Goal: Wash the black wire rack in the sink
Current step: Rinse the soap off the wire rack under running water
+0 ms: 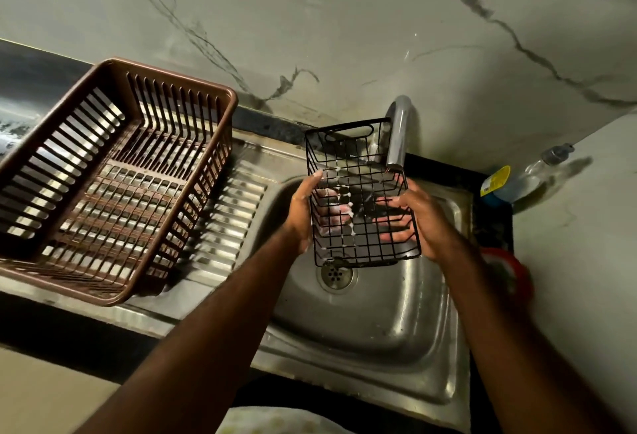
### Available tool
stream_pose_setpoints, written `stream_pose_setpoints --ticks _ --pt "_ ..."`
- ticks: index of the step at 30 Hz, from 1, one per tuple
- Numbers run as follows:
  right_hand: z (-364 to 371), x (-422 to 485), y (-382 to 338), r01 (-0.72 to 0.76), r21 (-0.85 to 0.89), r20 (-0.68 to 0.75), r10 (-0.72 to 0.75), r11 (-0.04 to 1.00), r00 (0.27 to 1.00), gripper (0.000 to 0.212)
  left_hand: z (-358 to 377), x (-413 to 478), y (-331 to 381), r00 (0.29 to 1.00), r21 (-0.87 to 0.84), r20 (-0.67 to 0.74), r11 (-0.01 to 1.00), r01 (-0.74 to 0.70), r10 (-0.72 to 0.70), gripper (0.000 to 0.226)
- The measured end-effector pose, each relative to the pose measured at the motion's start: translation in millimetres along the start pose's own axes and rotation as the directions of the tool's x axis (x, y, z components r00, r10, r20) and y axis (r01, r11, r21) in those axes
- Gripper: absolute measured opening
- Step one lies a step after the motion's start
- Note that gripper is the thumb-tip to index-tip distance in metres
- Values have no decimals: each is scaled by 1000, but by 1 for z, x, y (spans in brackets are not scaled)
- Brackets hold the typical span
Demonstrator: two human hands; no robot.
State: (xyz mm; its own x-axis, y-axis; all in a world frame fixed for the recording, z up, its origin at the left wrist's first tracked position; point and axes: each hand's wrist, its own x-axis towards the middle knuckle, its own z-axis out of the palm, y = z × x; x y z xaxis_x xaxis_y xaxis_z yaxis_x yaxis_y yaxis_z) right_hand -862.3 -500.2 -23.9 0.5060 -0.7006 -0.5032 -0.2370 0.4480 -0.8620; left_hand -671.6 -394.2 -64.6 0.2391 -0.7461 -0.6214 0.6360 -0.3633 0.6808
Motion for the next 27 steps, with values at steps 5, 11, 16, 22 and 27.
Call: stream_pose_setpoints --ticks 5,11,16,22,27 --pt "-15 -11 13 15 -35 -140 -19 999 990 78 15 9 -2 999 -3 17 1000 27 -27 93" --pt "-24 -33 15 -18 77 -261 37 997 965 68 42 11 4 991 -40 134 999 20 -14 79" --pt "-31 -50 20 -98 166 -220 134 981 966 44 39 44 1 991 -28 107 996 86 -83 124" --pt "-29 -62 19 -118 145 -244 151 982 958 39 50 38 4 985 -25 137 993 112 -108 81" --pt "-25 -69 21 -102 46 -271 111 994 956 21 57 48 3 962 53 131 970 236 -241 102"
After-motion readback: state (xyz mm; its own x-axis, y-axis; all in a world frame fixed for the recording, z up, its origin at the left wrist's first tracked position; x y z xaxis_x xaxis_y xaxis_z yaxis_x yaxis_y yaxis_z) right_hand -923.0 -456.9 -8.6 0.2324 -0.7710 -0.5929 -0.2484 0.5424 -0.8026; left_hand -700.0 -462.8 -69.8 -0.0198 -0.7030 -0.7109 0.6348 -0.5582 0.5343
